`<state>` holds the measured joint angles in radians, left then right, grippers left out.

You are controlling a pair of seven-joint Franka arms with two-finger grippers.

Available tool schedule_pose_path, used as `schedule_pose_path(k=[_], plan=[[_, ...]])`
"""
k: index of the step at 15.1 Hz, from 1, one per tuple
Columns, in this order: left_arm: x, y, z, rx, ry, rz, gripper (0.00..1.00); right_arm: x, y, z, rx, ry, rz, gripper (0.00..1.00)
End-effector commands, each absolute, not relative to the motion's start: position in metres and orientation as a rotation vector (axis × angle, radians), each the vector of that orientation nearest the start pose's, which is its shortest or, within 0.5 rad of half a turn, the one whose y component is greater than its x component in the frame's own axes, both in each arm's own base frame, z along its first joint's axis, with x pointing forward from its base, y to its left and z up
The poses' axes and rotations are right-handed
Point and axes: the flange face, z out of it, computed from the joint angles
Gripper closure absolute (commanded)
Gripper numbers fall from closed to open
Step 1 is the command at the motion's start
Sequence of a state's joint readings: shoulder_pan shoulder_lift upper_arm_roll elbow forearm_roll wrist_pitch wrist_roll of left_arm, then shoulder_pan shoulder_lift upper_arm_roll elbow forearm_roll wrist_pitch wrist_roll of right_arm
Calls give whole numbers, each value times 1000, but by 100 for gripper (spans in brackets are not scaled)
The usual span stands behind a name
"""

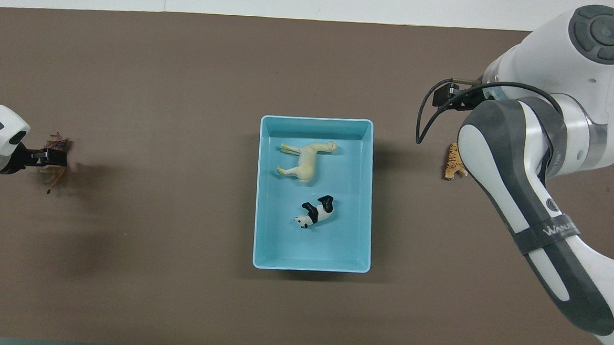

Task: Put all toys into storage box

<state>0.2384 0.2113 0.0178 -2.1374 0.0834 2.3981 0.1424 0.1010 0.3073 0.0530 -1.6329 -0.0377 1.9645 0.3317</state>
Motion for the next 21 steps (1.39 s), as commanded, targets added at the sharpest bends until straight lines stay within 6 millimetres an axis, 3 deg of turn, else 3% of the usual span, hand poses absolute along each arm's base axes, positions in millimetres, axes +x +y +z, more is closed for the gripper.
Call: schedule_pose_path(k=[1,4,6,7,8,9,10,16,18,21], plan=[[545,144,303,-3059,-41,-70,0,619,61,421,-3151,208,36,0],[539,139,290,-3061,-37,-78,0,604,61,406,-3155,159,39,0],[536,138,287,-3062,-28,-66,0,596,45,391,-3153,105,-8,0],[535,139,287,-3064,-34,-64,8,594,34,385,-3152,99,-29,0],[536,139,287,-3064,-41,-64,33,593,30,381,-3149,106,-46,0],[537,139,289,-3063,-44,-62,72,594,30,378,-3141,118,-54,0],[536,140,289,-3062,-39,-59,98,595,29,377,-3134,132,-68,0],[541,139,296,-3064,-121,-34,100,600,36,350,-3082,178,-97,0],[556,133,322,-3064,-145,29,100,603,39,340,-3080,170,-113,0],[592,86,389,-3114,-268,104,100,607,42,322,-3078,169,-124,0]])
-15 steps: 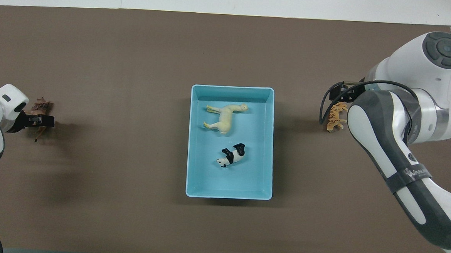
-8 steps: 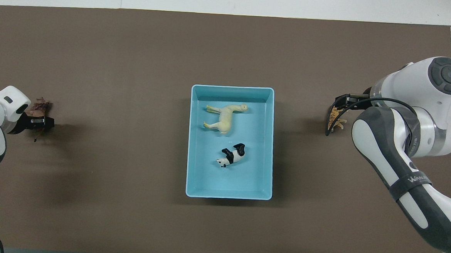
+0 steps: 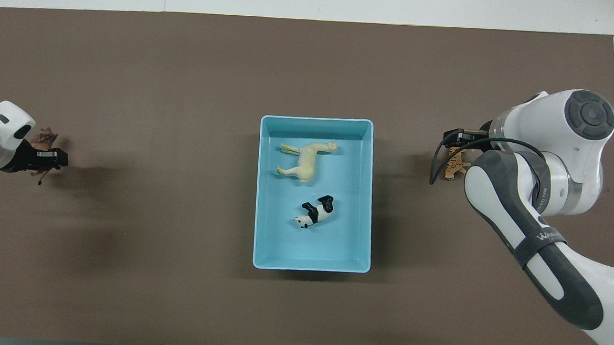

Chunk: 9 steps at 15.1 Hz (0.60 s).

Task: Put all toys into storage box
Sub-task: 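Lift the brown horse with the left gripper and carry it over the box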

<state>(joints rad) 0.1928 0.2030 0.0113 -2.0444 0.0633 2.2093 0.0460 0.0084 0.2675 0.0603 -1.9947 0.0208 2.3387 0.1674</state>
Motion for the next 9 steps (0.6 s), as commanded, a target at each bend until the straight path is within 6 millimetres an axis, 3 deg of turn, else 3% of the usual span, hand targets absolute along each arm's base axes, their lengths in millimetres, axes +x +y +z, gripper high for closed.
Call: schedule_pose_path(k=[1,2,4,6,8,9], plan=[[600,66,409,-3133,-344,118,100,607,44,316,-3077,170,-126,0],[607,46,428,-3139,-449,117,100,607,47,309,-3076,173,-119,0],[614,-23,460,-3147,-599,119,100,602,51,295,-3076,173,-125,0],[603,-113,473,-3128,-724,110,100,594,49,280,-3075,184,-135,1],[584,-210,488,-3120,-866,45,100,592,49,277,-3076,182,-128,7],[568,-259,491,-3131,-905,32,100,591,49,277,-3077,184,-116,20]])
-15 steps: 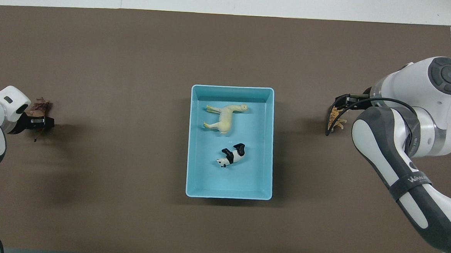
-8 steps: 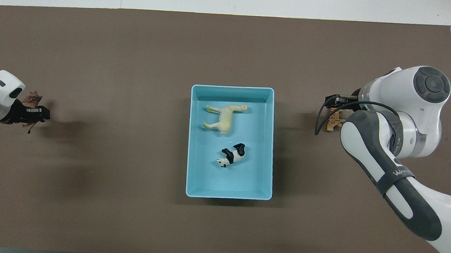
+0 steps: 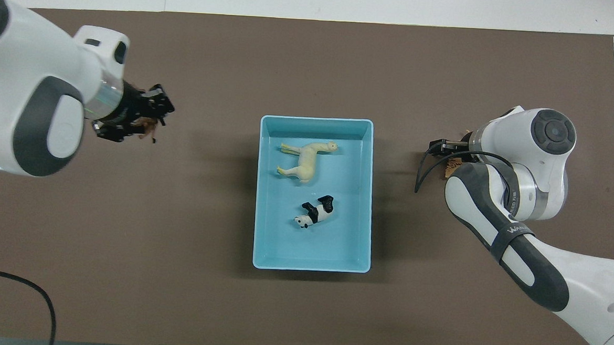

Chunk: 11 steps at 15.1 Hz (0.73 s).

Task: Put all toys into storage box
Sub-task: 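Lift the brown horse with the left gripper and carry it over the box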

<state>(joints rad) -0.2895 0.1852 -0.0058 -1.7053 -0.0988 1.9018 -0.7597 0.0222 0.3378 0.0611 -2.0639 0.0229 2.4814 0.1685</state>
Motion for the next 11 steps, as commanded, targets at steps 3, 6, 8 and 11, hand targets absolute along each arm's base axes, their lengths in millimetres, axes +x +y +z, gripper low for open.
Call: schedule_pose_path(k=[3,6,8,11], plan=[[536,-326,484,-3167,-957,-30,100,596,50,290,-3076,231,-79,100],[519,-367,479,-3212,-994,-57,100,610,52,326,-3077,234,-41,100],[507,-372,456,-3195,-964,-24,84,620,52,353,-3076,256,-17,100],[503,-370,453,-3183,-966,-7,0,637,79,409,-3050,385,-25,100]])
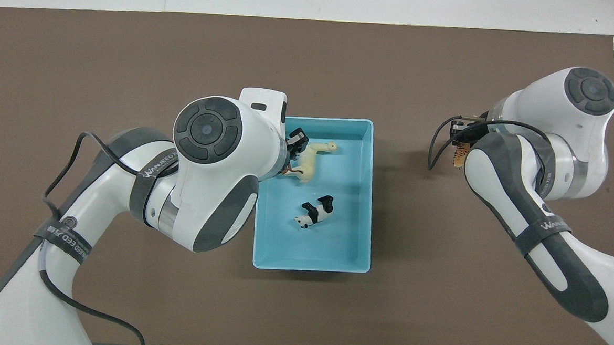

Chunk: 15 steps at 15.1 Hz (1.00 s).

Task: Put all toys into storage box

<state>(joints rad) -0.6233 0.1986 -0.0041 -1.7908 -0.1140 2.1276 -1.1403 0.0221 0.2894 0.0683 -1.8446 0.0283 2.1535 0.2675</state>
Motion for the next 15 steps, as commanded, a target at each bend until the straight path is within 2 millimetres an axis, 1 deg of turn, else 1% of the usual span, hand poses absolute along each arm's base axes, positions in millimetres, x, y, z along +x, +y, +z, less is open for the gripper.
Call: schedule_pose_path(k=[1,2,3,4,5,6,7,8,9,10,11,12,13,14,15], plan=[[502,-371,452,-3181,-965,-3,0,641,95,427,-3040,427,-38,100],[502,-371,452,-3176,-973,1,0,643,111,447,-3027,469,-46,100],[502,-370,454,-3164,-997,11,0,645,132,457,-3025,496,-38,100],[501,-369,456,-3143,-1002,37,0,646,146,461,-3020,518,-38,100],[501,-363,459,-3121,-1004,61,0,649,150,467,-3010,544,-52,100],[501,-353,468,-3105,-1005,68,0,650,158,471,-2997,562,-60,100],[505,-334,481,-3090,-1028,67,0,649,171,475,-2984,589,-69,100],[518,-296,496,-3069,-1069,65,0,643,199,476,-2973,612,-79,100],[524,-263,510,-3080,-1017,74,0,635,224,476,-2965,629,-78,100],[530,-232,522,-3097,-954,79,0,629,241,477,-2958,645,-79,100],[535,-195,532,-3111,-895,88,0,620,263,477,-2954,651,-74,100],[539,-164,537,-3121,-842,104,0,613,285,479,-2938,653,-94,100],[540,-141,540,-3136,-760,126,0,604,306,476,-2922,663,-106,100],[541,-120,538,-3151,-654,158,0,596,321,476,-2916,677,-107,100],[545,-90,537,-3157,-566,166,0,589,335,474,-2912,668,-106,100]])
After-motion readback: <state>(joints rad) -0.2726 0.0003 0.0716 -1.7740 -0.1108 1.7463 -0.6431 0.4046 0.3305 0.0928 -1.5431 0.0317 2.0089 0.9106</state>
